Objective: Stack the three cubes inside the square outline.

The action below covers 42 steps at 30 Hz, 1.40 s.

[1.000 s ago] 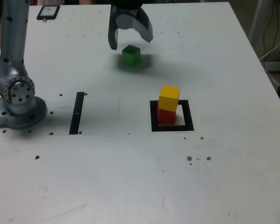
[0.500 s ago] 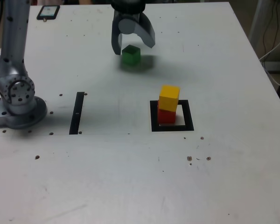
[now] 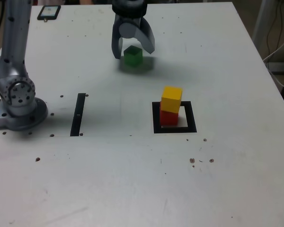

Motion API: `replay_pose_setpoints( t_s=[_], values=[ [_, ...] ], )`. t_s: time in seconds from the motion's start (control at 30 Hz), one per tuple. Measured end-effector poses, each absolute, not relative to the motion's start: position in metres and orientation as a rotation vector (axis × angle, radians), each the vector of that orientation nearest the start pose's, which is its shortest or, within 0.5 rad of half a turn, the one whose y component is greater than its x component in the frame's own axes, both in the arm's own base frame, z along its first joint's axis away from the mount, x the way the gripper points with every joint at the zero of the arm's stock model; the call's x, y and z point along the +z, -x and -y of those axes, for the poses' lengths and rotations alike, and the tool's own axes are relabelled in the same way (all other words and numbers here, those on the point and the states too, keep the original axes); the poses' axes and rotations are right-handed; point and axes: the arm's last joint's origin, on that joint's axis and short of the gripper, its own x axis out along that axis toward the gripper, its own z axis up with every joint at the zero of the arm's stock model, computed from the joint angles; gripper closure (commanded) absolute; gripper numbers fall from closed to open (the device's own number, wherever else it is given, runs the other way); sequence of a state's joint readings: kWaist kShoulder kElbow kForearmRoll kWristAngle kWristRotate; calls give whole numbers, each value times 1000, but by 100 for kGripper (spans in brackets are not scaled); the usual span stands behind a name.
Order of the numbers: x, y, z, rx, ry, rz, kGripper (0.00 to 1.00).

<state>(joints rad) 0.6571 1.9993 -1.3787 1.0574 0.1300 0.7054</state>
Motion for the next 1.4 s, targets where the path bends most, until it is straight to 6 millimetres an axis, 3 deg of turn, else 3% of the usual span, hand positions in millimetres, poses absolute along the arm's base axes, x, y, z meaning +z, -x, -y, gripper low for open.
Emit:
replay_pose_setpoints(
  t_s=[0.37, 0.53, 0.83, 1.03, 1.4],
  values=[
    [222, -271, -218, 7, -95, -1719, 57],
    [221, -273, -219, 10, -97, -1706, 67],
    [223, -273, -219, 6, -109, -1683, 74],
    [226, -274, -218, -18, -122, -1663, 83],
    [247, -274, -205, -23, -166, -1628, 89]
  ],
)
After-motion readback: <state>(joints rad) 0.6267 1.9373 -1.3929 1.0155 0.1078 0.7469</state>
